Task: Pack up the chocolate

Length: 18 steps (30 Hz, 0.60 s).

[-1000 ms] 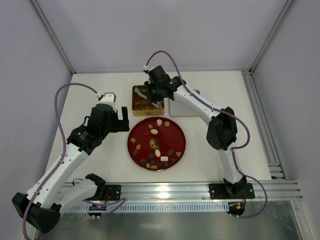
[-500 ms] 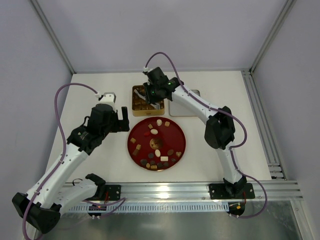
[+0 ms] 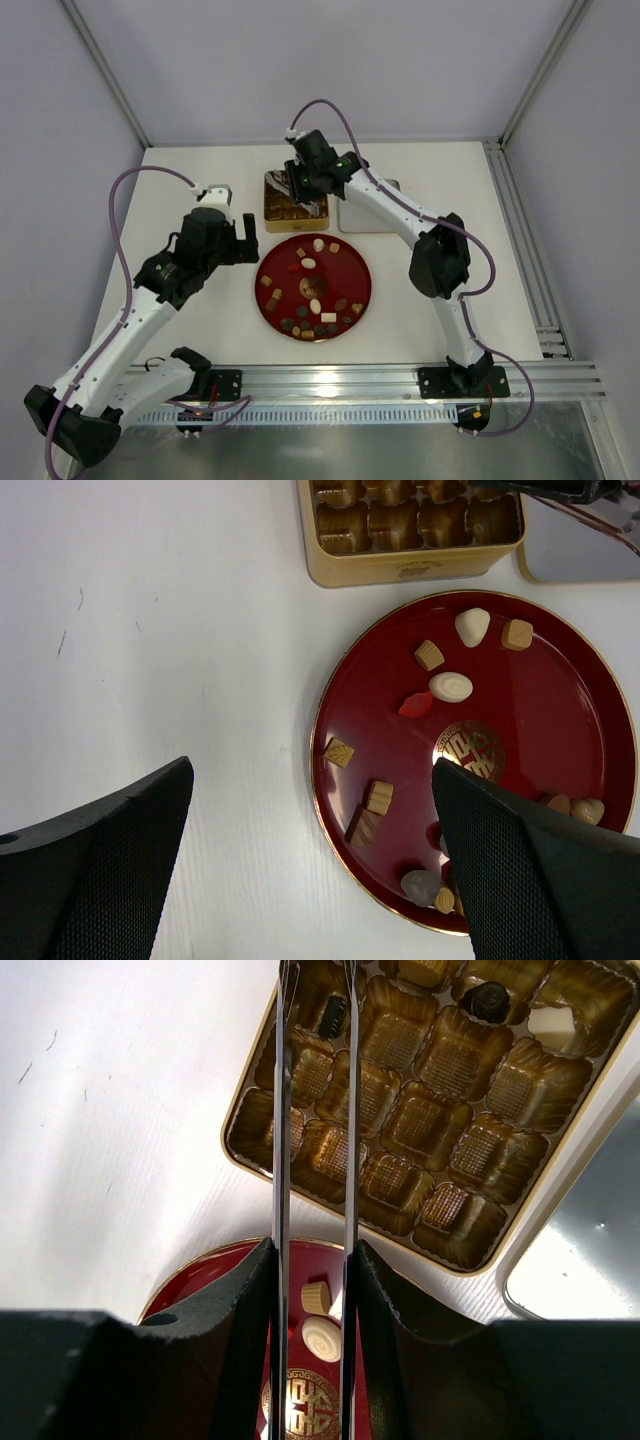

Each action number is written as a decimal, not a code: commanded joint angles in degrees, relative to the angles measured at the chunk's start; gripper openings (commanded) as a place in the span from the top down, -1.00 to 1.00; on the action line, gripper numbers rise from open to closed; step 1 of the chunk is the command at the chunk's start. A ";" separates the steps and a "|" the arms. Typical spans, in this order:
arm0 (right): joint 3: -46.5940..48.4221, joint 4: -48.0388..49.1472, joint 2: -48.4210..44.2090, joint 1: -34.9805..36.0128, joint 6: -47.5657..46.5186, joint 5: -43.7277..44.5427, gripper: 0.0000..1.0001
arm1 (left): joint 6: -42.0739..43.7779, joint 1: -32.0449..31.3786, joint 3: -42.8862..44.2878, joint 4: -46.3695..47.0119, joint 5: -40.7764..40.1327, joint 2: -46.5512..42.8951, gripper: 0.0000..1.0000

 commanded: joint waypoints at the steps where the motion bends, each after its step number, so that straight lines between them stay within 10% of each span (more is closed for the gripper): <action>1: 2.47 0.94 -3.62 0.51 -1.09 2.62 0.23 | 0.29 0.14 -0.18 1.17 -0.29 -0.70 -0.99; 18: -33.46 1.65 -37.97 3.50 -0.39 8.07 0.22 | 0.38 0.14 0.00 1.17 -0.82 -0.87 -0.99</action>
